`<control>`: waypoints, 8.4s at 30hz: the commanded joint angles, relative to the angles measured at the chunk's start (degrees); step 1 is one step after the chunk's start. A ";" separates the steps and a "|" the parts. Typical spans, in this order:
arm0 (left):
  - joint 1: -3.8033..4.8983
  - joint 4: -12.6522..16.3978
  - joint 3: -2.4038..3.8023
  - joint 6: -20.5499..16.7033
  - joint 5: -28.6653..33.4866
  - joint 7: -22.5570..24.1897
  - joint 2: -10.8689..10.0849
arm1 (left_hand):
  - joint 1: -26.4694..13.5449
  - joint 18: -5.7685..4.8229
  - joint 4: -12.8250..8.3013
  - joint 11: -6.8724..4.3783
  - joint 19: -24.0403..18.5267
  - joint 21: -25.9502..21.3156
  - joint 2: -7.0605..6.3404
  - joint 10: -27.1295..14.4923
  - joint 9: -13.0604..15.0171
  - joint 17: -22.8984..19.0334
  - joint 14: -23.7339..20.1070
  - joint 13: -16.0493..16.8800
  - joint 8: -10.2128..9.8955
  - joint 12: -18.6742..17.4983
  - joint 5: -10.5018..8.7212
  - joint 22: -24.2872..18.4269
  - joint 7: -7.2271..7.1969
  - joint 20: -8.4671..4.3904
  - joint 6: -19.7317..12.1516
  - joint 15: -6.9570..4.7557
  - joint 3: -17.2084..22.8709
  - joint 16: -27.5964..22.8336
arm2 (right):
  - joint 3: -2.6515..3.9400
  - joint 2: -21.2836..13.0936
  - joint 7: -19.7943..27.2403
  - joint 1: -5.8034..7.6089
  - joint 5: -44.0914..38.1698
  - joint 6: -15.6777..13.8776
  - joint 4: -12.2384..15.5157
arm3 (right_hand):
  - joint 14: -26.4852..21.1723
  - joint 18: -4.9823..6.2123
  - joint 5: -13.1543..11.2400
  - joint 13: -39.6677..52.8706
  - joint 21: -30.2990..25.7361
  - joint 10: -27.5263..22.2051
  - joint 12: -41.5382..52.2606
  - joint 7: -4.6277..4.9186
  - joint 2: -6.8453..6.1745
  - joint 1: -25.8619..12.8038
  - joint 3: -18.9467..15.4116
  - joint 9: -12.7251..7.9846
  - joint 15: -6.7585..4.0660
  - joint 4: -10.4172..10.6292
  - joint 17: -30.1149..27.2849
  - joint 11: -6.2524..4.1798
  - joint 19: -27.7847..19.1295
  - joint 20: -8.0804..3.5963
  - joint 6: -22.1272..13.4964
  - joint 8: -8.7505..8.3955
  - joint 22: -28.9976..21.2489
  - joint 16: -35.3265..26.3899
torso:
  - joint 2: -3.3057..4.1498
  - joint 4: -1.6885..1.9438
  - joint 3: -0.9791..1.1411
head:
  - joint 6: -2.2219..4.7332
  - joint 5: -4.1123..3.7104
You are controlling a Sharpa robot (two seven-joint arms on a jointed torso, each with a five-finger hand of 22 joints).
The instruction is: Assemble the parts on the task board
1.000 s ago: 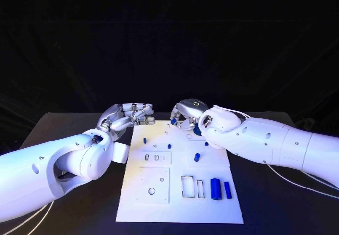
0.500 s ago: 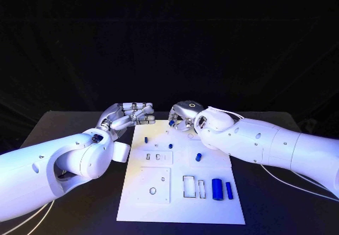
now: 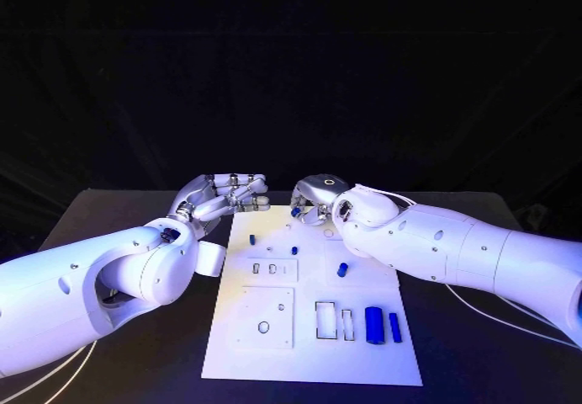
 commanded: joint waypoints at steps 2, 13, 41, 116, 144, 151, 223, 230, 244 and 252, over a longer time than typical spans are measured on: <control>0.14 0.22 0.07 0.34 -0.03 0.47 0.08 | 0.05 0.68 -0.12 0.33 -0.46 -0.17 -0.48 0.03 -0.06 0.08 -0.38 -0.04 -0.26 -0.22 0.02 -0.07 0.55 -0.06 0.21 0.07 -0.16 -0.23 | -0.09 0.32 -1.56 -0.21 -1.31 1.07 -0.25 | 3.26 -0.79 0.40 -0.08 0.14 -0.36 -0.34 0.18 -0.18 -0.55 -0.05 0.08 0.27 0.29 0.39 0.10 0.00 0.43 -0.38 0.13 -0.01 0.27 | 0.05 -0.12 0.06 | 0.02 0.08; 0.25 0.19 0.07 0.62 -0.03 0.33 0.17 | 0.02 0.68 -0.12 0.33 -0.47 -0.18 -0.50 0.02 -0.06 0.08 -0.38 -0.04 -0.27 -0.23 0.02 -0.08 0.57 -0.06 0.20 0.07 -0.17 -0.25 | -0.08 0.80 -2.29 -0.24 -1.43 0.79 -0.52 | 3.08 -0.68 0.41 -0.27 -0.23 -1.42 -0.83 0.58 -0.73 -1.08 -0.15 -0.01 0.58 0.68 0.02 0.49 -0.55 0.69 -1.84 -0.82 -0.36 0.01 | 0.03 -0.08 0.06 | 0.01 0.13; 0.32 -0.12 0.07 0.80 -0.03 -0.34 0.19 | -0.12 0.69 -0.12 0.40 -0.55 -0.24 -0.62 -0.13 -0.09 0.10 -0.38 -0.07 -0.37 -0.32 0.02 -0.14 0.64 -0.03 0.07 0.10 -0.22 -0.35 | -0.09 0.97 -0.09 -0.22 0.66 1.41 -1.17 | 2.29 0.17 -2.46 -1.26 -3.69 -6.19 -2.04 0.45 -2.56 -2.17 -2.89 -0.68 1.49 2.08 -1.91 1.46 -3.56 1.72 -7.78 -4.72 -3.89 -1.54 | 0.12 -0.12 0.04 | 0.27 0.41; 0.44 -0.76 0.05 1.19 0.16 -0.70 -0.01 | -0.30 0.71 -0.03 0.42 -0.56 -0.29 -0.33 -0.24 -0.09 0.17 -0.28 -0.08 -0.43 -0.34 0.03 -0.22 0.65 -0.01 -0.01 0.12 -0.08 -0.48 | -0.01 -0.37 -0.98 0.41 8.41 7.25 -2.37 | 2.73 -0.21 -1.23 18.81 -3.52 -7.77 25.83 0.23 -1.37 -0.27 -10.56 0.87 -0.23 5.95 -0.03 -0.79 -1.88 0.27 -3.08 -3.78 0.54 1.39 | 0.06 -0.43 0.05 | 0.14 0.81; 0.45 -0.93 0.05 1.30 0.17 -0.71 0.09 | -0.43 0.72 0.04 0.43 -0.56 -0.29 -0.27 -0.28 -0.09 0.19 -0.25 -0.08 -0.45 -0.34 0.03 -0.25 0.65 -0.01 -0.04 0.12 -0.08 -0.53 | -0.03 0.99 -1.00 0.11 8.61 7.42 -3.54 | 2.79 -0.28 -1.41 20.41 -3.27 -8.87 27.69 -0.19 -0.59 0.10 -10.12 1.18 -0.45 6.37 0.27 -1.11 -1.58 0.13 -2.11 -2.99 1.30 1.73 | 0.01 -0.52 0.05 | -0.09 1.09; 0.45 -0.95 0.05 1.57 0.17 -0.84 0.13 | -0.43 0.72 0.04 0.43 -0.56 -0.29 -0.27 -0.28 -0.09 0.19 -0.25 -0.08 -0.45 -0.34 0.03 -0.25 0.65 -0.01 -0.04 0.12 -0.08 -0.53 | -0.04 1.50 -1.16 -0.04 8.05 7.52 -3.93 | 2.80 -0.28 -1.50 20.57 -3.27 -9.07 27.85 -0.27 -0.47 0.36 -9.93 1.23 -0.51 6.30 0.27 -1.19 -1.55 0.08 -1.98 -2.86 1.37 1.75 | 0.13 -0.43 0.03 | -0.10 1.04; 0.67 -1.06 0.05 1.93 0.17 -1.45 0.02 | -0.66 0.72 0.15 0.44 -0.55 -0.31 -0.26 -0.35 -0.10 0.22 -0.23 -0.09 -0.47 -0.36 0.02 -0.29 0.63 0.00 -0.10 0.13 -0.14 -0.61 | -0.05 2.08 -0.23 -0.32 7.12 0.37 -3.62 | 3.23 -0.95 -2.29 22.96 -0.85 -8.03 30.68 -1.68 0.94 -0.12 -7.56 2.26 -1.64 7.44 1.84 -2.46 0.55 -1.07 -0.31 -0.55 5.30 3.22 | 0.09 -0.51 0.06 | -0.30 1.63; 0.79 -1.18 0.05 1.88 0.17 -1.48 0.09 | -0.66 0.72 0.15 0.44 -0.55 -0.31 -0.26 -0.35 -0.10 0.22 -0.23 -0.09 -0.47 -0.36 0.02 -0.29 0.63 0.00 -0.10 0.13 -0.14 -0.61 | -0.05 2.31 -0.21 -0.28 7.13 0.88 -3.80 | 3.22 -0.84 -2.43 22.96 -1.49 -8.44 30.49 -1.42 0.54 -0.33 -7.55 2.10 -1.46 7.61 1.86 -2.25 0.14 -0.95 -1.13 -0.92 4.75 3.24 | 0.08 -0.49 0.05 | -0.35 1.73; 1.10 -1.36 0.05 1.86 0.17 -1.52 0.22 | -0.67 0.72 0.11 0.44 -0.56 -0.32 -0.31 -0.41 -0.11 0.23 -0.23 -0.09 -0.50 -0.37 0.02 -0.32 0.61 0.01 -0.17 0.14 -0.16 -0.68 | -0.05 2.38 0.18 -0.25 7.14 1.56 -3.55 | 3.09 -0.70 -2.63 23.05 -2.29 -8.79 30.44 -1.13 0.19 -0.45 -7.52 1.88 -1.25 7.74 1.38 -2.01 -0.39 -0.78 -2.06 -1.40 4.04 2.83 | 0.08 -0.44 0.04 | -0.66 1.78; 1.13 -1.37 0.05 1.84 0.17 -1.52 0.20 | -0.67 0.72 0.11 0.44 -0.56 -0.32 -0.31 -0.41 -0.11 0.23 -0.23 -0.09 -0.50 -0.37 0.02 -0.32 0.61 0.01 -0.17 0.14 -0.16 -0.68 | -0.05 2.43 0.30 -0.25 7.26 1.54 -3.52 | 3.04 -0.66 -2.79 23.06 -2.48 -8.91 30.40 -1.10 0.15 -0.44 -7.50 1.86 -1.21 7.75 1.20 -1.97 -0.51 -0.74 -2.15 -1.45 3.88 2.67 | 0.09 -0.52 0.06 | -0.64 1.87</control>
